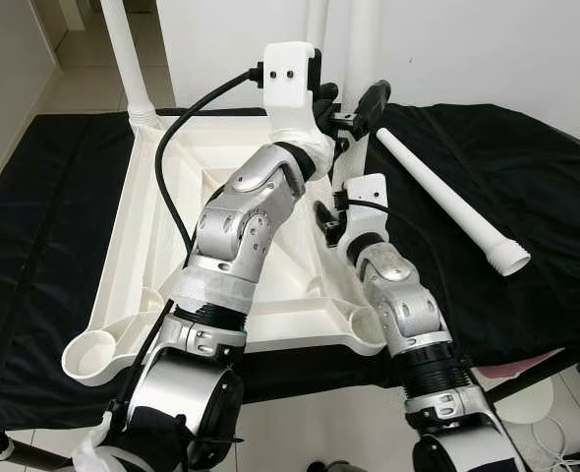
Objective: Building children table
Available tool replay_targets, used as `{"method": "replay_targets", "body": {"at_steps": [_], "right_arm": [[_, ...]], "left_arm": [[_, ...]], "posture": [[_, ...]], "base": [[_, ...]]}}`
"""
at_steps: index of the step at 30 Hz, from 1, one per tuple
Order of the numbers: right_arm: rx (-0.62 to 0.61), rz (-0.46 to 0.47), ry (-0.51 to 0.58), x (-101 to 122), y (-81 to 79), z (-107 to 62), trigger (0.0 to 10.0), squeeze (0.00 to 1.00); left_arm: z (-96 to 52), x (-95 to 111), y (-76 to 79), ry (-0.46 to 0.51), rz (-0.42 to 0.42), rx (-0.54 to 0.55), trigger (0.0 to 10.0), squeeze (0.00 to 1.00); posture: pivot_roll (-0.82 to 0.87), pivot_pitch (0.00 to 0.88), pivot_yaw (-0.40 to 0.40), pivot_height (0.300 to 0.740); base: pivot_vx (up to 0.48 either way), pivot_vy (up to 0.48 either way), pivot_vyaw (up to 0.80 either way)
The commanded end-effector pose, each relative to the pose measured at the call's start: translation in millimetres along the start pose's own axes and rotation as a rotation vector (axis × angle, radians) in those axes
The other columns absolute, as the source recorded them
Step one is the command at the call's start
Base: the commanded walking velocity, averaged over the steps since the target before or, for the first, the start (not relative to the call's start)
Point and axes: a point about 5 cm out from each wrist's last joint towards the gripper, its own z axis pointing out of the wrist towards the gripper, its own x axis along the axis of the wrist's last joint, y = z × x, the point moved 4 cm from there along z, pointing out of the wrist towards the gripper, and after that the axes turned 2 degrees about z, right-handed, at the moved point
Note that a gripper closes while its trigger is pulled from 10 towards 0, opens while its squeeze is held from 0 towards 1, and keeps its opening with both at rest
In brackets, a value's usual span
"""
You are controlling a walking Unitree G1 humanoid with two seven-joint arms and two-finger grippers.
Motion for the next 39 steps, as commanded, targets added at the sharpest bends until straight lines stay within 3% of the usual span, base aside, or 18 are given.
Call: {"method": "replay_targets", "body": {"at_steps": [1,6,16,24,27,30,32,35,37,39], "right_arm": [[-0.043,0.054,0.026,4.6,10.3,-1.6,10.0,0.00],[-0.103,0.132,0.041,5.3,19.7,-3.4,10.0,0.00],[-0.157,0.207,0.056,4.5,34.8,-9.3,10.0,0.00],[-0.154,0.169,0.060,3.1,44.1,-15.3,10.0,0.00],[-0.122,0.115,0.085,10.0,42.3,-17.3,10.0,0.00],[-0.114,0.102,0.094,12.3,41.4,-17.9,10.0,0.00],[-0.093,0.083,0.111,15.4,39.1,-20.2,10.0,0.00],[-0.083,0.085,0.113,15.9,38.2,-21.2,10.0,0.00],[-0.064,0.076,0.111,14.8,35.8,-22.8,10.0,0.00],[-0.056,0.068,0.109,14.2,35.0,-23.4,10.0,0.00]], "left_arm": [[0.0,2.7,-8.5,0.009,-0.005,0.051,10.0,0.00],[-4.5,8.7,-13.8,0.043,-0.033,0.059,10.0,0.00],[-14.0,16.4,-8.9,0.079,-0.040,-0.013,10.0,0.00],[-23.2,13.0,-20.1,0.052,-0.024,0.007,10.0,0.00],[-35.1,-0.3,-26.1,-0.007,0.058,-0.010,10.0,0.00],[-38.4,-4.6,-27.0,-0.026,0.083,-0.018,10.0,0.00],[-51.0,-19.5,-25.0,-0.083,0.164,-0.074,10.0,0.00],[-56.0,-25.8,-23.1,-0.108,0.188,-0.102,10.0,0.00],[-71.4,-45.2,-15.7,-0.177,0.278,-0.201,10.0,0.00],[-76.7,-51.7,-13.2,-0.202,0.303,-0.234,10.0,0.00]], "posture": [[0.03,0.000,-0.005,0.740],[0.03,0.000,-0.003,0.740],[0.04,0.000,0.001,0.740],[0.03,0.004,0.027,0.740],[0.02,0.023,0.034,0.740],[0.02,0.025,0.034,0.740],[0.03,0.033,0.027,0.740],[0.03,0.037,0.025,0.740],[0.04,0.043,0.014,0.740],[0.04,0.043,0.014,0.740]], "base": [[0.000,0.000,0.00],[0.000,0.000,0.00],[0.000,0.000,0.00],[0.000,0.000,0.00],[0.000,0.000,0.00],[0.000,0.000,0.00],[0.000,0.000,0.00],[0.000,0.000,0.00],[0.000,0.000,0.00],[0.000,0.000,0.00]]}}
